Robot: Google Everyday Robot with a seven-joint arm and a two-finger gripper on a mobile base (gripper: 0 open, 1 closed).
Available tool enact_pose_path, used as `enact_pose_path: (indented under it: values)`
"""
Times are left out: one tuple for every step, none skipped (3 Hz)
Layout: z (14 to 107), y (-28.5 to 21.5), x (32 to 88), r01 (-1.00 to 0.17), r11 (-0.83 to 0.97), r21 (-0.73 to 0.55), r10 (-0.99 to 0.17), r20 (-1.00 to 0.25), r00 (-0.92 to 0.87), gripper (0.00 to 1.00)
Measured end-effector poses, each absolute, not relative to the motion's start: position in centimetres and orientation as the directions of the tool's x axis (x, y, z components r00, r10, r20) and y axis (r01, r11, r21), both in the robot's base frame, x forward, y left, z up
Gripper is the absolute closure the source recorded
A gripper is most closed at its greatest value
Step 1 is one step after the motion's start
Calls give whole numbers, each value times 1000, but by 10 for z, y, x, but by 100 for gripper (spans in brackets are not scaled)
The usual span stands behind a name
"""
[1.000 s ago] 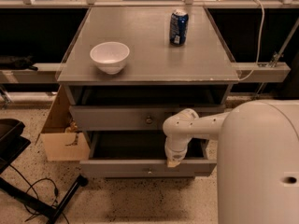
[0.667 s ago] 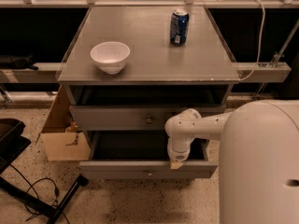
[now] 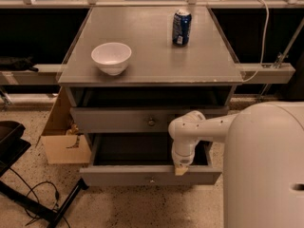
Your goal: Open middle drawer
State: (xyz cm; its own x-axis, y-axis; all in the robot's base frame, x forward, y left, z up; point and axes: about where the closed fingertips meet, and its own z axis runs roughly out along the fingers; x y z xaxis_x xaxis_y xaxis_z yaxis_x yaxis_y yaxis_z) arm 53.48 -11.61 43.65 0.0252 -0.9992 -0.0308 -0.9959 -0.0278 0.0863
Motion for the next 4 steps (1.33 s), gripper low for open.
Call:
enact_pose_path:
  values:
    - [436, -116, 535, -996, -28, 86, -999, -31, 25, 86]
    - [436, -116, 535, -996, -28, 86, -999, -31, 25, 63]
    - [436, -116, 535, -996, -28, 86, -999, -31, 25, 41]
    - [436, -116, 535, -996, -28, 87, -999, -31, 25, 17]
